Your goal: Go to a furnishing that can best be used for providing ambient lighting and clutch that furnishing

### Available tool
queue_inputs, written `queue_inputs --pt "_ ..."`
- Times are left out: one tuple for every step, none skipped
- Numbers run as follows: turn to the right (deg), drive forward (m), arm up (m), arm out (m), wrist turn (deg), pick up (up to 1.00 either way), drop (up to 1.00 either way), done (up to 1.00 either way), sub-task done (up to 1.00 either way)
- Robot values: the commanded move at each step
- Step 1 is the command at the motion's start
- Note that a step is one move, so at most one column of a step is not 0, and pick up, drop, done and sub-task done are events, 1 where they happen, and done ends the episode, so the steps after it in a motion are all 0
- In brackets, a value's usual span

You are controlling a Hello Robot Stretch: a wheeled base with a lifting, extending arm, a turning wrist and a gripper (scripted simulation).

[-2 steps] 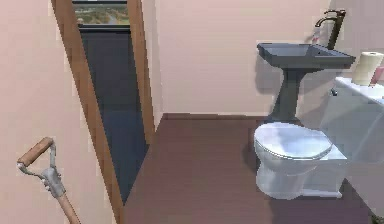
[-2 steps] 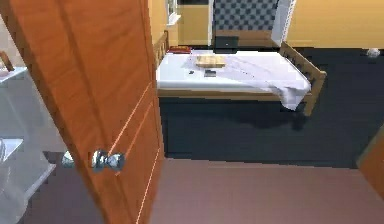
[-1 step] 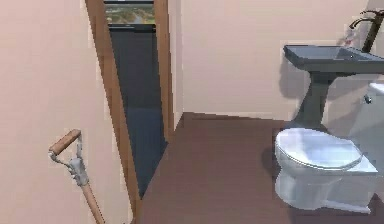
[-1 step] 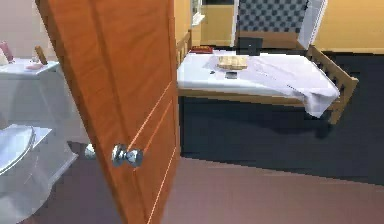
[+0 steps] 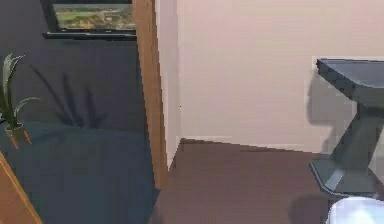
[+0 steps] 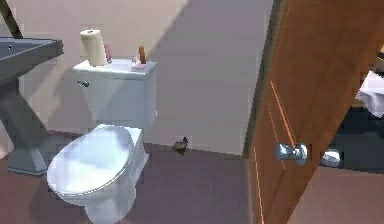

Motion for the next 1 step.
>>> queue_inputs --pt "6.0 0.0 0.0 0.0 0.0 0.0 0.0 0.0 0.0"
